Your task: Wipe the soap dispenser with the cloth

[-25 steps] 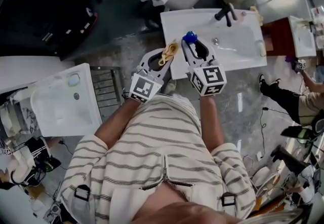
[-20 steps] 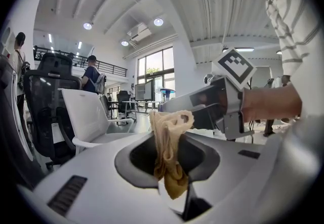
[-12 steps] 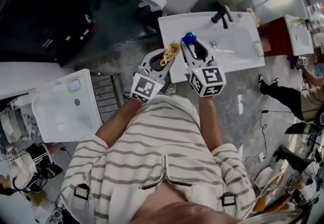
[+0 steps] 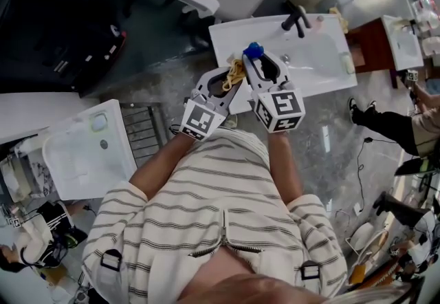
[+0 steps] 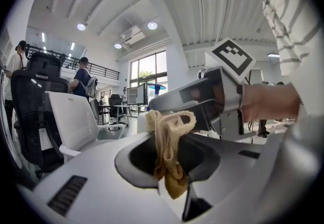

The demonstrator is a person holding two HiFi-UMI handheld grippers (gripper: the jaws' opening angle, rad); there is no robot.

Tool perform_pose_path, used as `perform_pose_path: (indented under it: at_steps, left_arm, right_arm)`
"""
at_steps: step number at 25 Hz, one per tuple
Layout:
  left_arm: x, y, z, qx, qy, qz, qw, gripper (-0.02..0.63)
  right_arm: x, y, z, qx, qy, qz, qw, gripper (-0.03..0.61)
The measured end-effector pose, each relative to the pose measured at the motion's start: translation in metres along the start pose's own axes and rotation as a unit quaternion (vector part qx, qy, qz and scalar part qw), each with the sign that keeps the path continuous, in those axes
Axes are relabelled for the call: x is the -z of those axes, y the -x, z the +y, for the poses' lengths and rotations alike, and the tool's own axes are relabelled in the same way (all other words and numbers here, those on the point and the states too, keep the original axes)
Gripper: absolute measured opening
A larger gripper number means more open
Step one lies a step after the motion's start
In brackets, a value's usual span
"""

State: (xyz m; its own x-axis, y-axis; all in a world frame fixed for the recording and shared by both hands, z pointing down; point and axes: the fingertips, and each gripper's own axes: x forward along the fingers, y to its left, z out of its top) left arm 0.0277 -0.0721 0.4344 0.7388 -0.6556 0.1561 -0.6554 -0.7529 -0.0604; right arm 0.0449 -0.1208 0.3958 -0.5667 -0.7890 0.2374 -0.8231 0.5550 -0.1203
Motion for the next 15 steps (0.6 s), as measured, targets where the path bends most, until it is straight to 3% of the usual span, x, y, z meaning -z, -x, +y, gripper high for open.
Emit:
perform_pose_path:
  at_steps: [15]
  left_arm:
    - [-0.003,-0.024,-0.019,0.015,-0.015,-0.014,0.9997,0.086]
  right_arm:
    - [-0.006,0.006,0.0,0.012,0.01,-0.003,1.0,0.126]
